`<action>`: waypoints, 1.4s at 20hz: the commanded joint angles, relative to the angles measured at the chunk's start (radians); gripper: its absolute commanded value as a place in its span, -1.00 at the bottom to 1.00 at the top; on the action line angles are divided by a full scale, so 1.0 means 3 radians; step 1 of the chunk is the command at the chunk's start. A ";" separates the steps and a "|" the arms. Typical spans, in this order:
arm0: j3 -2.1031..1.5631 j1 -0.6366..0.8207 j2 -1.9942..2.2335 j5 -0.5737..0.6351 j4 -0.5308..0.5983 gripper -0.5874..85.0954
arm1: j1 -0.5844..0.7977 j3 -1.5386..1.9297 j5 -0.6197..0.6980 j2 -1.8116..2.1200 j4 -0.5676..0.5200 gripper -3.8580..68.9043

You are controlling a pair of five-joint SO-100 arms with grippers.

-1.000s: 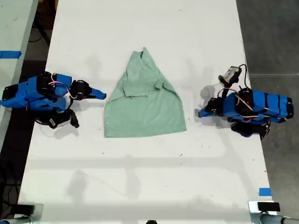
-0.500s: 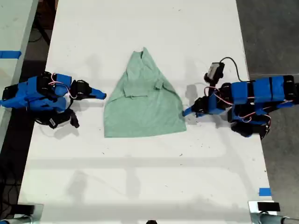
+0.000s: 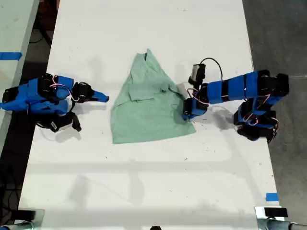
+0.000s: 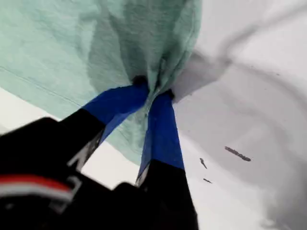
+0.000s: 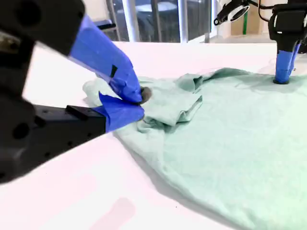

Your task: Fold t shirt

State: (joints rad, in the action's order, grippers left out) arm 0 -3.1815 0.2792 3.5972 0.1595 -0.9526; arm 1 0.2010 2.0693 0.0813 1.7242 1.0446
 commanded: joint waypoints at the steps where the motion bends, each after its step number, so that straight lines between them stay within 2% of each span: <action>1: -0.0015 0.0020 0.0026 -0.0026 -0.0005 -0.99 | -0.0005 0.0036 -0.0332 0.0291 0.0317 -0.94; 3: -0.0015 0.0031 0.0026 -0.0026 -0.0005 -0.99 | -0.0097 -0.0179 -0.0343 0.0690 0.0537 -0.94; 6: -0.0015 0.0031 0.0026 -0.0026 -0.0005 -0.99 | -0.0230 -0.1023 -0.0041 0.0675 0.0736 -0.94; 12: -0.0015 0.0031 0.0026 -0.0026 -0.0010 -0.99 | -0.0486 -0.3140 0.0470 -0.1125 0.0823 -0.94; 14: -0.0015 0.0031 0.0026 -0.0031 -0.0015 -0.99 | -0.0506 -0.3881 0.0506 -0.1749 0.1079 -0.95; 16: -0.0015 0.0026 0.0026 -0.0031 -0.0015 -0.99 | -0.0486 -0.4132 0.0476 -0.1795 0.1314 -0.70; 17: -0.0015 0.0026 0.0026 -0.0031 -0.0015 -0.99 | -0.0460 -0.4132 0.0465 -0.1652 0.1427 -0.51; 18: -0.0015 0.0031 0.0026 -0.0031 -0.0015 -0.99 | -0.0435 -0.4080 0.0445 -0.1457 0.1544 -0.44; 19: -0.0015 0.0031 0.0026 -0.0031 -0.0015 -0.99 | -0.0399 -0.3978 0.0450 -0.1232 0.1667 -0.50; 21: -0.0015 0.0026 0.0026 -0.0041 -0.0020 -0.99 | -0.0271 -0.3600 0.0297 -0.0741 0.2030 -0.90; 22: -0.0015 0.0026 0.0026 -0.0041 -0.0020 -0.99 | -0.0215 -0.3175 0.0225 -0.0368 0.2061 -0.90; 24: -0.0015 0.0026 0.0026 -0.0046 -0.0026 -0.99 | -0.0138 -0.2122 0.0184 0.0573 0.1800 -0.90; 28: -0.0015 0.0020 0.0026 -0.0046 -0.0026 -0.99 | -0.0077 0.0465 0.0020 0.2955 0.0890 -0.90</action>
State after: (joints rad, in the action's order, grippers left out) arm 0 -3.1815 0.2823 3.5972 0.1595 -0.9587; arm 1 0.1611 1.8408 0.1197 2.2105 1.4297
